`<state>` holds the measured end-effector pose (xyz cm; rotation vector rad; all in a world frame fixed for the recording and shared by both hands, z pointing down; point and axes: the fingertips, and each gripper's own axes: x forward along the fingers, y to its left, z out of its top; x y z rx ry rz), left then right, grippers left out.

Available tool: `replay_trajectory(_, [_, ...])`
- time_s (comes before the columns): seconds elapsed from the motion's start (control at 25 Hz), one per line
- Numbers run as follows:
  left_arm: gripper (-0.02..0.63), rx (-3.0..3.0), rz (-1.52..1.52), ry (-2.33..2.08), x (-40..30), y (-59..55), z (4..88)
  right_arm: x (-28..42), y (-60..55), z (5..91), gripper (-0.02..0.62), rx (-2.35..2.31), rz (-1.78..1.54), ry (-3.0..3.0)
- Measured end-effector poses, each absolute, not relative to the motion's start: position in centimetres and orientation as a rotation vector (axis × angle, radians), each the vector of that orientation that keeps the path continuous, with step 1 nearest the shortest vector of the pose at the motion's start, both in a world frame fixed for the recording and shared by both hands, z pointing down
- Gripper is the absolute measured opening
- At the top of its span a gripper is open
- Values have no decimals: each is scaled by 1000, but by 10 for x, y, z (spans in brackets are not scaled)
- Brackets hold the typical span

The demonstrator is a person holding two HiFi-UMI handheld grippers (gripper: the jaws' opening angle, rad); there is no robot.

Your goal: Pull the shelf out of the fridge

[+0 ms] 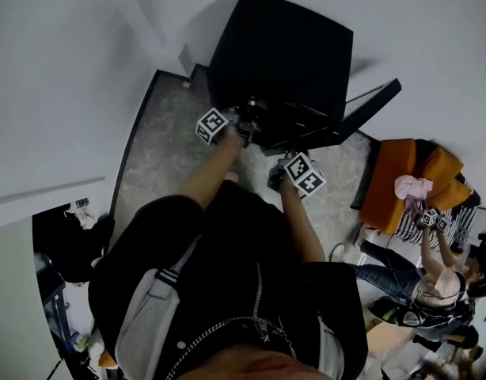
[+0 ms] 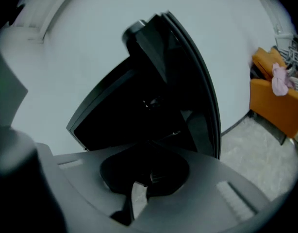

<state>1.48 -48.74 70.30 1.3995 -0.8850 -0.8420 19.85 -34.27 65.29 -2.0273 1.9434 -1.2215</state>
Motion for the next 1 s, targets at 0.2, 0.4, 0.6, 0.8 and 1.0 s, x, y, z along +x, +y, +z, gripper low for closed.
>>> replay_trajectory(0.2, [23,1411,-825,-869,14,-483,703,204,-348,685,43,-1855,-1440,1769])
replay_trajectory(0.4, [23,1413,-819,-857,14,-483,703,214,-360,693,113,-1676,-1465,1601])
replay_trajectory(0.6, [23,1423,-800,-832,9,-483,702,223,-375,698,169,-1550,-1420,1473])
replay_trajectory(0.8, [23,1413,-792,-810,9,-472,705,228,-383,701,169,-1485,-1408,1478])
replay_trajectory(1.0, [23,1420,-771,-805,11,-475,708,234,-400,706,163,-1399,-1422,1469])
